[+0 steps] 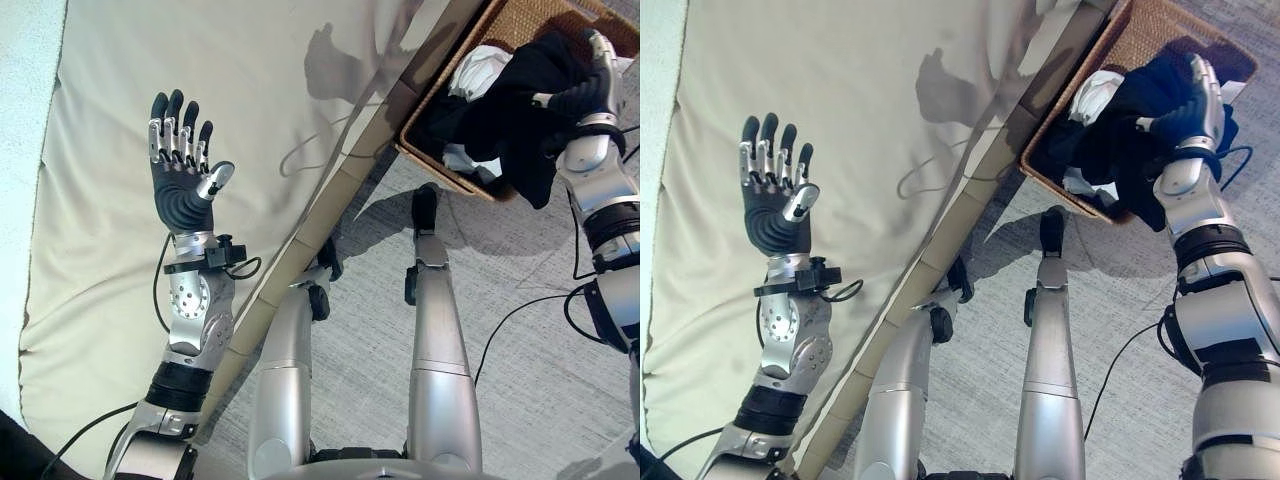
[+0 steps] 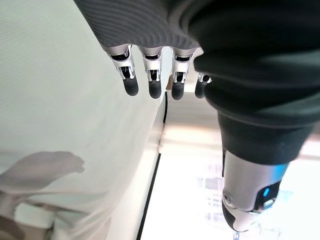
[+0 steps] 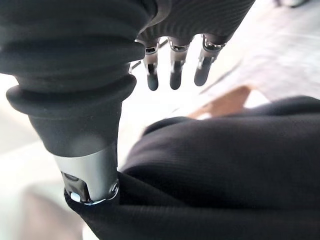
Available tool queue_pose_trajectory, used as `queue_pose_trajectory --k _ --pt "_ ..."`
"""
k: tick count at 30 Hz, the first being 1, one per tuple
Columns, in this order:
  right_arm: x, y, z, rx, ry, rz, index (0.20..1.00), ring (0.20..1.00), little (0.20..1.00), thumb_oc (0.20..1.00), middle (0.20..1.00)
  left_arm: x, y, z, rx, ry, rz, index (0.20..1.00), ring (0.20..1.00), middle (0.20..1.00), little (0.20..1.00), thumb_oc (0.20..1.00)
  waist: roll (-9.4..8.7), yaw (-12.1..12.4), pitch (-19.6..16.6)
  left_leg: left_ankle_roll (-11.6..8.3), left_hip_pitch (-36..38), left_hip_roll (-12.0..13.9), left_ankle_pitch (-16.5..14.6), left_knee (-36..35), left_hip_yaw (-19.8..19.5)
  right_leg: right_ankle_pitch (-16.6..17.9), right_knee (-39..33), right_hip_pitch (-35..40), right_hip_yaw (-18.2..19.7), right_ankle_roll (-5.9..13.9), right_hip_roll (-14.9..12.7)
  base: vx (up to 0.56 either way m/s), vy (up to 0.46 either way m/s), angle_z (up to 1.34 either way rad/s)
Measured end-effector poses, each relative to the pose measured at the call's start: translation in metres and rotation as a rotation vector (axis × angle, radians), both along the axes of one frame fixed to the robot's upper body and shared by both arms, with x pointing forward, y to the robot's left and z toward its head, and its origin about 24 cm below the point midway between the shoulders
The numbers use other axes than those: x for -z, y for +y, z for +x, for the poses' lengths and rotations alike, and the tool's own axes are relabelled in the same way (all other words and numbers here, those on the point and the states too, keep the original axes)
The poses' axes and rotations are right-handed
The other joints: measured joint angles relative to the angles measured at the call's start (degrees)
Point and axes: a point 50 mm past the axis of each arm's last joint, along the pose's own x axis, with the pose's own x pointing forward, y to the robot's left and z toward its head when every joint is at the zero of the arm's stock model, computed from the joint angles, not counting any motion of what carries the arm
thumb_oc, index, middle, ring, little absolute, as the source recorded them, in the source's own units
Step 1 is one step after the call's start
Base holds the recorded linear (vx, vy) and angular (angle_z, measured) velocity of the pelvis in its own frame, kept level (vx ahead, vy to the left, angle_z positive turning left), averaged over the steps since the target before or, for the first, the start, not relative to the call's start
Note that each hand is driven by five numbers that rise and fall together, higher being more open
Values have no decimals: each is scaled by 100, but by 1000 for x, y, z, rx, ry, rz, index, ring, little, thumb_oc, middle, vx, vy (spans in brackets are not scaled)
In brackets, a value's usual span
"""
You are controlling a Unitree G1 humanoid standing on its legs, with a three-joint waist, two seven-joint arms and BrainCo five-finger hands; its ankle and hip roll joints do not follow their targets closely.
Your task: Pick up clothes into the bucket
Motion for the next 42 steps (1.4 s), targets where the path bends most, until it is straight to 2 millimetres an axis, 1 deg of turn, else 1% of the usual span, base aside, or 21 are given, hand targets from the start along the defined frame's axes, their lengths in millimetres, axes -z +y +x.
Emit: queue_pose_trajectory --k 1,3,4,6,8,9,15,19,24,28,31,32,33,34,35,36,37,38,39,40,42 --pt "2 3 1 4 39 -84 1000 1000 1000 1000 1000 1 0 0 1 3 0 1000 1000 1000 1000 1000 -9 -12 -8 9 51 4 9 -41 -4 24 -55 68 -15 33 4 0 0 0" --pt "17 3 4 54 137 -221 1000 1000 1000 1000 1000 3 1 0 -3 14 0 1000 1000 1000 1000 1000 -105 6 -214 -3 161 -18 73 -197 -8 70 -108 144 -32 35 -12 3 1 2" --pt "20 2 4 70 161 -246 1000 1000 1000 1000 1000 3 1 0 -3 14 1 1000 1000 1000 1000 1000 -111 4 -230 -2 219 -23 101 -250 -14 120 -149 208 -40 30 -12 -73 -22 9" --pt "27 -1 5 111 237 -343 1000 1000 1000 1000 1000 4 1 0 -3 16 1 1000 1000 1000 1000 1000 -151 -2 -279 -13 361 -64 180 -391 -46 349 -265 366 -91 -58 -52 8 -1 13" --pt "27 -3 4 133 256 -385 1000 1000 1000 1000 1000 4 1 0 -2 19 4 1000 1000 1000 1000 1000 -162 20 -309 -47 419 -86 230 -526 -75 420 -372 431 -156 -90 -76 9 -1 9" --pt "30 -4 4 146 278 -413 1000 1000 1000 1000 1000 5 1 0 -1 21 4 1000 1000 1000 1000 1000 -162 17 -310 -86 459 -103 294 -567 -119 477 -389 485 -237 -178 -93 -71 -13 9" --pt "31 -5 4 159 299 -410 1000 1000 1000 1000 1000 5 1 2 -1 36 10 1000 1000 1000 1000 1000 -168 24 -305 -65 673 -191 340 -752 -156 498 -388 640 -276 -199 -176 -4 8 6" --pt "32 -6 4 163 291 -361 1000 1000 1000 1000 1000 10 2 4 -7 59 13 1000 1000 1000 1000 1000 -173 19 -302 -48 812 -228 344 -768 -184 460 -404 798 -271 -195 -214 5 19 3" --pt "37 -12 2 179 299 -306 1000 1000 1000 1000 1000 11 2 5 -7 63 12 1000 1000 1000 1000 1000 -174 6 -302 6 838 -244 368 -850 -158 450 -573 876 -267 -120 -244 2 4 1" --pt "46 -17 -1 186 308 -254 1000 1000 1000 1000 1000 11 1 5 -7 64 9 1000 1000 1000 1000 1000 -178 -87 -300 10 879 -244 371 -835 -165 478 -641 976 -275 -86 -247 0 0 0" --pt "50 -20 -3 179 274 -152 1000 1000 1000 1000 1000 12 0 5 -5 67 1 1000 1000 1000 1000 1000 -192 -130 -291 6 978 -246 377 -850 -167 491 -678 1084 -314 -68 -245 0 0 0" --pt "52 -20 -7 139 191 -15 1000 1000 1000 1000 1000 13 -1 5 -5 68 -10 1000 1000 1000 1000 1000 -209 -139 -281 -20 1090 -241 393 -873 -176 499 -724 1204 -320 -69 -242 0 0 0" --pt "54 -17 -9 109 150 32 1000 1000 1000 1000 1000 13 -1 5 -7 69 -16 1000 1000 1000 1000 1000 -222 -173 -273 -26 1154 -241 388 -885 -181 497 -732 1266 -324 -71 -215 31 -6 -2" --pt "57 -9 -14 34 65 94 1000 1000 1000 1000 1000 15 0 5 -16 77 -21 1000 1000 1000 1000 1000 -241 -148 -266 -32 1292 -231 383 -951 -191 500 -791 1404 -332 -79 -218 41 -24 -3" --pt "62 -2 -16 -10 42 107 1000 1000 1000 1000 1000 18 2 6 -24 90 -18 1000 1000 1000 1000 1000 -267 -161 -254 -33 1430 -232 382 -1022 -187 496 -827 1526 -335 -82 -224 42 -24 -5" --pt "69 -2 -20 -24 27 139 1000 1000 1000 1000 1000 20 1 7 -25 97 -15 1000 1000 1000 1000 1000 -307 -244 -232 -43 1529 -229 377 -1044 -176 488 -835 1606 -362 -81 -183 73 -42 -4" --pt "77 8 -25 -65 -33 214 1000 1000 1000 1000 1000 25 4 7 -39 120 -17 1000 1000 1000 1000 1000 -348 -232 -226 -42 1678 -217 377 -1118 -198 495 -907 1779 -375 -103 -204 43 -22 -2" --pt "84 8 -27 -69 -27 222 1000 1000 1000 1000 1000 28 4 8 -42 132 -14 1000 1000 1000 1000 1000 -370 -305 -219 -43 1765 -215 377 -1147 -207 490 -915 1854 -405 -108 -185 73 -31 1" --pt "91 7 -32 -71 -42 259 1000 1000 1000 1000 1000 32 5 9 -49 150 -9 1000 1000 1000 1000 1000 -383 -304 -220 -43 1856 -214 377 -1195 -225 478 -943 1946 -444 -115 -187 58 -24 6" --pt "105 7 -40 -71 -39 293 1000 1000 1000 1000 1000 37 9 9 -66 175 -10 1000 1000 1000 1000 1000 -397 -373 -223 -47 2000 -203 374 -1248 -274 469 -1008 2121 -488 -119 -170 93 -37 8" --pt "129 7 -56 -76 -50 372 1000 1000 1000 1000 1000 47 15 8 -93 214 -11 1000 1000 1000 1000 1000 -424 -363 -236 -61 2286 -183 366 -1375 -314 420 -1111 2422 -563 -95 -177 116 -72 5"
